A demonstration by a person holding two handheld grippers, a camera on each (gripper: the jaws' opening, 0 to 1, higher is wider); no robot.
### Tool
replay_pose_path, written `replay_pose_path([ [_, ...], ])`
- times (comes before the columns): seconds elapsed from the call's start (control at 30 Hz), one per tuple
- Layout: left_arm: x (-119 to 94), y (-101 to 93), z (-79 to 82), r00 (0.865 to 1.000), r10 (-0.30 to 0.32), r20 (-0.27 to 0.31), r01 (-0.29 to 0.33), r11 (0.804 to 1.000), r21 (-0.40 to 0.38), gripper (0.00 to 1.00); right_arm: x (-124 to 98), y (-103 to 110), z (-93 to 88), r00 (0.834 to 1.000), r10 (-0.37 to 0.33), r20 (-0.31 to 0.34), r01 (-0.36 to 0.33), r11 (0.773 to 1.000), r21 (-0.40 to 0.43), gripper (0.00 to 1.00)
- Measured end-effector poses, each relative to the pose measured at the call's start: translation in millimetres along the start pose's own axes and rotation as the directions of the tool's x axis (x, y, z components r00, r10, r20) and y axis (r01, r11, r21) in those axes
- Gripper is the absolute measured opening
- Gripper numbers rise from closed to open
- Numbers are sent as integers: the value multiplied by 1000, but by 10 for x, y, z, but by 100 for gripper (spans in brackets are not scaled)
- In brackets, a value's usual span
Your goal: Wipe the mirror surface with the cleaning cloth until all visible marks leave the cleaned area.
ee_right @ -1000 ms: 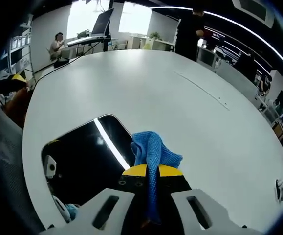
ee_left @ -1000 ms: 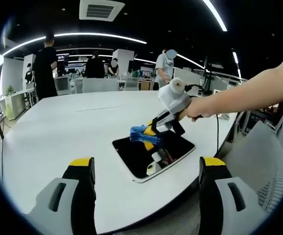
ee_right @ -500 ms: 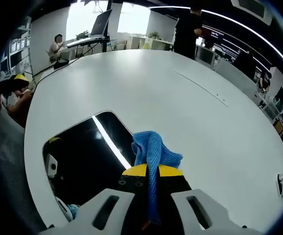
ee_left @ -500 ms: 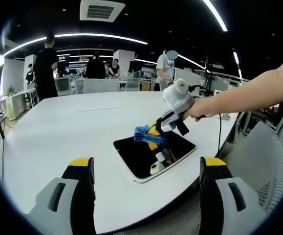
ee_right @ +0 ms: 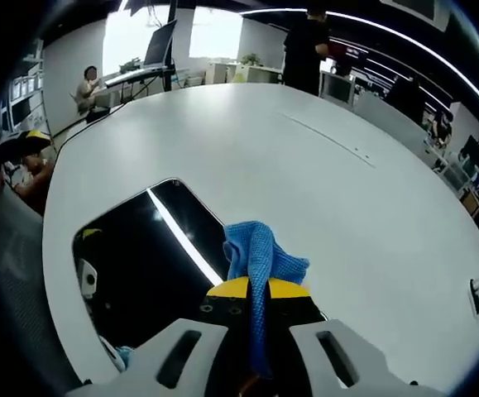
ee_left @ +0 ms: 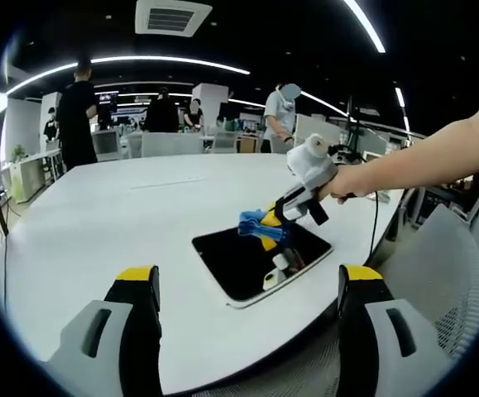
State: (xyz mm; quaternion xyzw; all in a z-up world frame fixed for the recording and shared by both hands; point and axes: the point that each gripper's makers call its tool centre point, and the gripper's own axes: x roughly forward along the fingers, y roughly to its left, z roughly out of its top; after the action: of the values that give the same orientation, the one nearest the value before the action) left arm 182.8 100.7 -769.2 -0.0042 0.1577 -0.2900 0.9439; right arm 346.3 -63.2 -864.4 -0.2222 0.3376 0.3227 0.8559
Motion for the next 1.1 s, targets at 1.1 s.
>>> replay_pose_path([
  [1.1, -7, -19, -2, 1000, -7, -1, 7, 1000, 3, 88, -97, 86, -115, 1000, 27, 7, -28, 993, 119, 0],
])
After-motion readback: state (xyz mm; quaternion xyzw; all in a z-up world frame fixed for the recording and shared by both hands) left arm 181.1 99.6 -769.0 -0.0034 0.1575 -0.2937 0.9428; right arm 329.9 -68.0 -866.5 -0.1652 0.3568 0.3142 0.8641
